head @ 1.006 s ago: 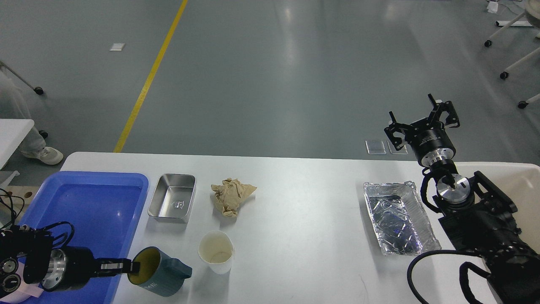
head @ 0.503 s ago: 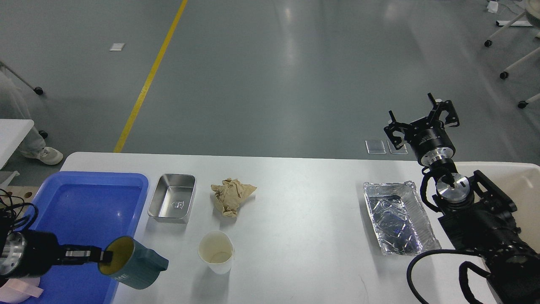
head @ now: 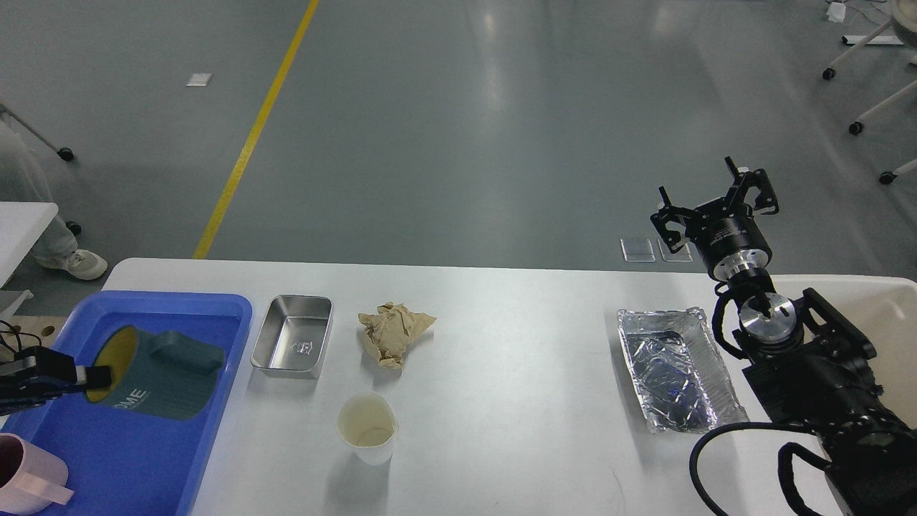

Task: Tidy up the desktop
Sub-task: 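Lift the teal mug and tip it over the blue bin, then lower the teal mug into the blue bin and release it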

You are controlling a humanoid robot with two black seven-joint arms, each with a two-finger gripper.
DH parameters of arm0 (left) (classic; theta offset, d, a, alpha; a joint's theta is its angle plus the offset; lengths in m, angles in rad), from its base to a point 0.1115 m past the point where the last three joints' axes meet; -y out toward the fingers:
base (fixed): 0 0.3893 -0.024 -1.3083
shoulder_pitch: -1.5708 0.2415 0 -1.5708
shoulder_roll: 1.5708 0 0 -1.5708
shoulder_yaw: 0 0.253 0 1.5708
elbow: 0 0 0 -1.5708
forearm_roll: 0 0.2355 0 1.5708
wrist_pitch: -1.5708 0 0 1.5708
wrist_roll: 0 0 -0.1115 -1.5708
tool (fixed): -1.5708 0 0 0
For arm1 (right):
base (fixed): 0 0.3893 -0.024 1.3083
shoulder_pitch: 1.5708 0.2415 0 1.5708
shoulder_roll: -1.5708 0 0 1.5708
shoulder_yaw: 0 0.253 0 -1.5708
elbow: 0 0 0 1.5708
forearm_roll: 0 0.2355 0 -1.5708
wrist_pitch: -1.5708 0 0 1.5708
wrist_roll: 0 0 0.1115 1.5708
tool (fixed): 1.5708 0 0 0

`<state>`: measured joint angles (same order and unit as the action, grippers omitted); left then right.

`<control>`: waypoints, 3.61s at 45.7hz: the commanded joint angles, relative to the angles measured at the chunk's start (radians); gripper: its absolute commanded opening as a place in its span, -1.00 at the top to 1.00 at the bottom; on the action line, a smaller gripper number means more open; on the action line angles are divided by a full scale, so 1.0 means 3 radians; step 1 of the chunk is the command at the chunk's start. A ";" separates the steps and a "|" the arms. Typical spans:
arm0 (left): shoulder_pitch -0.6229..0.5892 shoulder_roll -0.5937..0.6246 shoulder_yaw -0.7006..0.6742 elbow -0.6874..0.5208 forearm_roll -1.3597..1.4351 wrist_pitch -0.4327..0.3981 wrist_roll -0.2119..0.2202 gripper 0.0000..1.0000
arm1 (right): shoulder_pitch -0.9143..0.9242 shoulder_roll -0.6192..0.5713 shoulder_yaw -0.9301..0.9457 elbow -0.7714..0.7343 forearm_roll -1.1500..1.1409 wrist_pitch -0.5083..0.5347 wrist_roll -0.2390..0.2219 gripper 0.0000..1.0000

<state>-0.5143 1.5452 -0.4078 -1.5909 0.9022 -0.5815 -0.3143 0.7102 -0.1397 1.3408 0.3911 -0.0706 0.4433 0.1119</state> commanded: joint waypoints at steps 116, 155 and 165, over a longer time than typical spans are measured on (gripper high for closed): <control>0.0058 -0.0728 0.1099 0.0808 -0.1151 0.0732 0.1252 0.99 | -0.0021 -0.0086 0.0000 0.0026 0.0005 0.0000 0.0000 -1.00; 0.0037 -0.0840 0.1088 0.0849 -0.1141 0.0716 0.1262 0.57 | -0.0010 -0.0112 0.0000 0.0031 0.0000 -0.0005 0.0000 -1.00; 0.0017 -0.0840 0.1073 0.0839 -0.1141 0.0711 0.1262 0.27 | -0.0005 -0.0112 0.0000 0.0026 0.0005 -0.0005 0.0000 -1.00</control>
<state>-0.5067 1.2931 -0.0823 -1.3362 0.5599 -0.3676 0.0644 0.7086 -0.1736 1.3409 0.4003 -0.0704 0.4418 0.1120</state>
